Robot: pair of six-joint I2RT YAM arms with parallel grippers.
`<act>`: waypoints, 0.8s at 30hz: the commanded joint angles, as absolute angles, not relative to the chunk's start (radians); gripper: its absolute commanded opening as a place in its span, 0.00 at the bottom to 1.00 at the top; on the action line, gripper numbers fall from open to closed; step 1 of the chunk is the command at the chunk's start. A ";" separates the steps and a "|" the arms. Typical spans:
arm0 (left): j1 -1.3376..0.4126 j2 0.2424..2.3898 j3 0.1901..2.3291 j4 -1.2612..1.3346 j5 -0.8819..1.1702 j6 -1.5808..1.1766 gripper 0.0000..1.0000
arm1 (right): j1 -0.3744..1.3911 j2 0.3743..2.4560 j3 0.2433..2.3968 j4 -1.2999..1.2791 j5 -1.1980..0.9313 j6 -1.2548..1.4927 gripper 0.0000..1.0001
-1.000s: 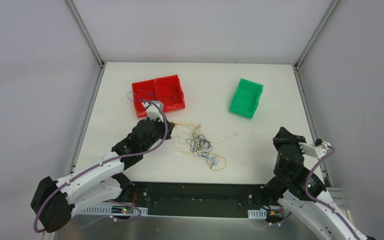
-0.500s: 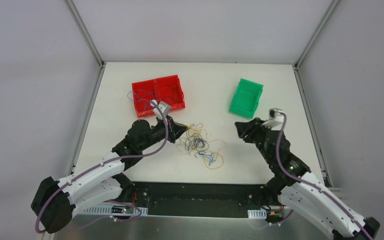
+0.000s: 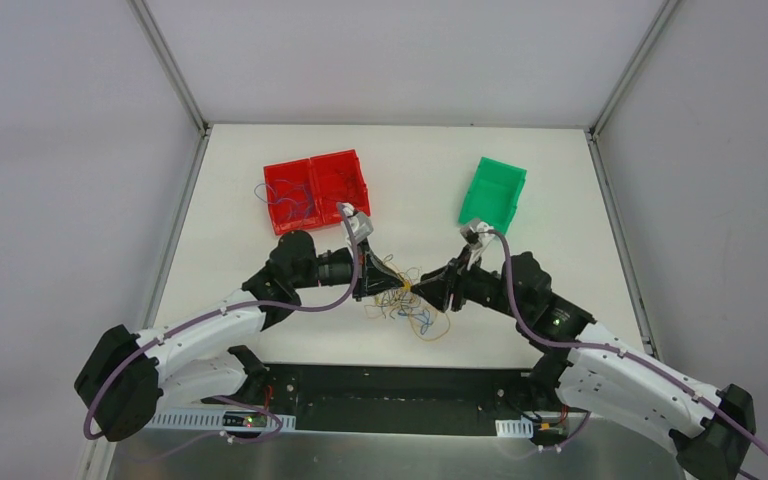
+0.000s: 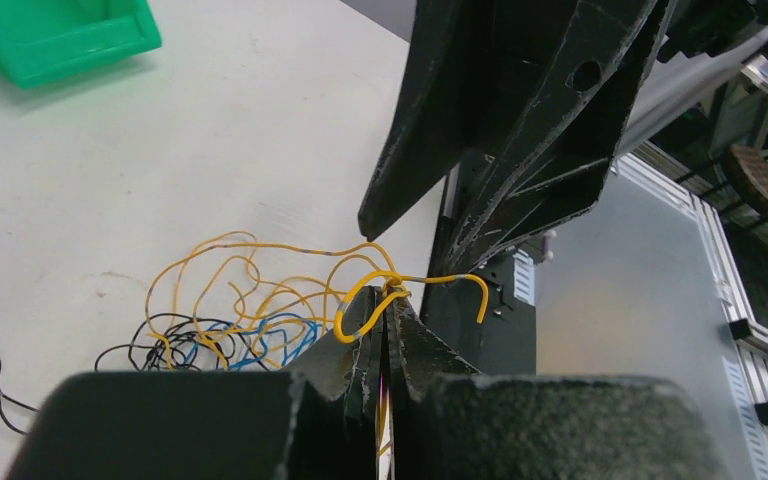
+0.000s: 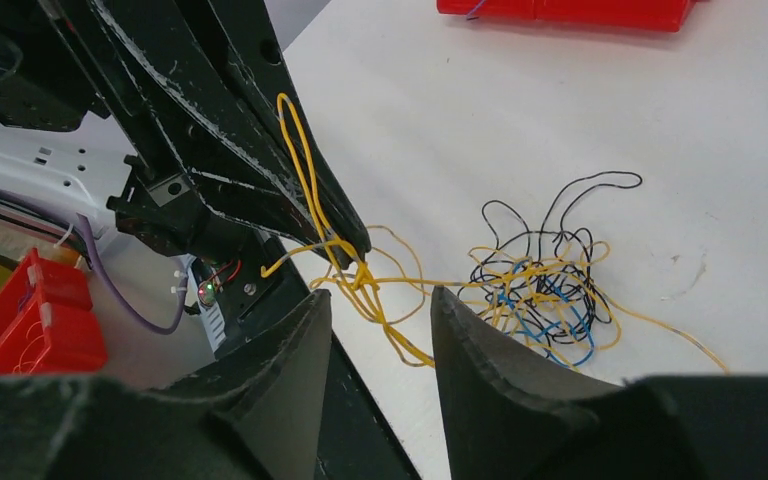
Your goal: Untangle the cables
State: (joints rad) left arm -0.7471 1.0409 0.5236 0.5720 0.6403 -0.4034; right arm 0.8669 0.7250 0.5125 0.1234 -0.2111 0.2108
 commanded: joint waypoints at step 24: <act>-0.756 1.005 0.585 0.615 0.856 -0.380 0.00 | 0.899 0.686 0.511 0.272 -0.484 0.106 0.54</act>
